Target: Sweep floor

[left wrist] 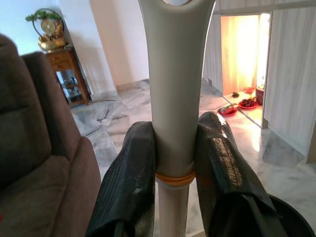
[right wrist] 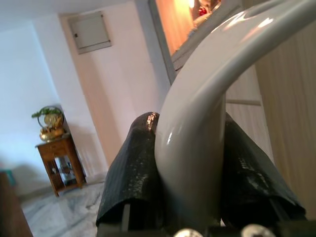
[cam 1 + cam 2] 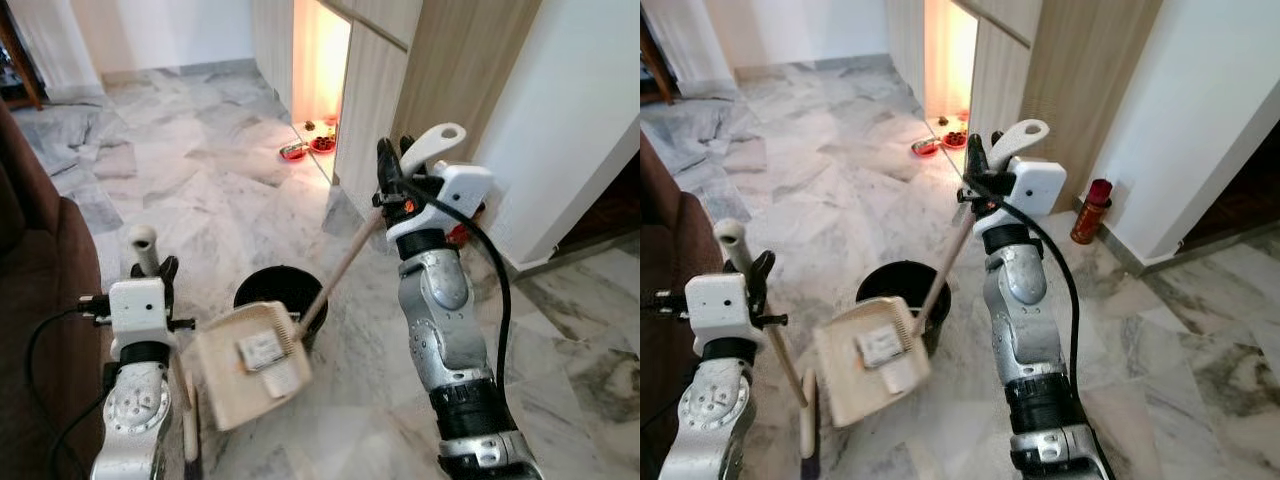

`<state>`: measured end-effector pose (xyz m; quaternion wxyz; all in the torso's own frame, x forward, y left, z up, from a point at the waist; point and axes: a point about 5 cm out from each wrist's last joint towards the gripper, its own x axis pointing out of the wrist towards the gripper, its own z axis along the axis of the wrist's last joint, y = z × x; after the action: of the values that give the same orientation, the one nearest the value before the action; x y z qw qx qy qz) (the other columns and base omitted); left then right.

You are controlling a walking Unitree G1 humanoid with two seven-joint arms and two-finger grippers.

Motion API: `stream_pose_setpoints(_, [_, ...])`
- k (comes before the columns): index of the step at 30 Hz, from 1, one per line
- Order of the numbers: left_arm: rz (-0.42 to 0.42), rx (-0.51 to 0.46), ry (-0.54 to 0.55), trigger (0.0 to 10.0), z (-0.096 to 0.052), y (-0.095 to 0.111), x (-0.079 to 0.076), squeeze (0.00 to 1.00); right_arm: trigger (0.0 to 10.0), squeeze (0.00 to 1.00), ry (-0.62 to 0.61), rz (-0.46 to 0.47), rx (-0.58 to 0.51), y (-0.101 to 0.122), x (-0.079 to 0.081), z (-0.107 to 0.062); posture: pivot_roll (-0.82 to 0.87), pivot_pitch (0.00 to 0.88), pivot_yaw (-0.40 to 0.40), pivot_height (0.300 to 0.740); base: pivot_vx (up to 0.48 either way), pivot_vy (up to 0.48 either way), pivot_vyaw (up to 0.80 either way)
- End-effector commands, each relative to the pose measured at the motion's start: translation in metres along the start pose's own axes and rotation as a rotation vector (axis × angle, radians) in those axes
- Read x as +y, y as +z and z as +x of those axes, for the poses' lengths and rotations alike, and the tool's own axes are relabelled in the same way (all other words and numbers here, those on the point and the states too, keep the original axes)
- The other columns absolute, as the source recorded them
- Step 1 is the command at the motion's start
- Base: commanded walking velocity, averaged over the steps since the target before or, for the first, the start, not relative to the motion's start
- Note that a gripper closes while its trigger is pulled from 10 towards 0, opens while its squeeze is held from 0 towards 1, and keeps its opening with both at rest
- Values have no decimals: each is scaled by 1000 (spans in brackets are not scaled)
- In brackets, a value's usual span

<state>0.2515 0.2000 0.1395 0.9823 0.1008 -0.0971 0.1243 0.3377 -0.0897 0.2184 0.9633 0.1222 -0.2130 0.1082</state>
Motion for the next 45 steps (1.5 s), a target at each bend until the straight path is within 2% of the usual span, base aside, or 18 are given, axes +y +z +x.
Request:
stream_pose_setpoints(1, [13,-54,0,10000,1,10,-2,0,10000,0,-16,-15,-104,22,-5,5,66,48,-21,740,356,0,0])
stream_pose_setpoints(31, [10,-56,2,10000,0,11,-3,0,10000,0,-21,16,-188,43,0,14,69,51,-23,740,356,0,0])
stream_pose_setpoints(37, [-3,-63,-13,10000,-1,11,-4,0,10000,0,-9,15,-196,45,2,14,70,53,-22,740,0,0,0])
stream_pose_setpoints(45, [-2,-62,-14,10000,-1,10,-4,0,10000,0,50,13,-220,50,13,13,69,52,-19,740,0,0,0])
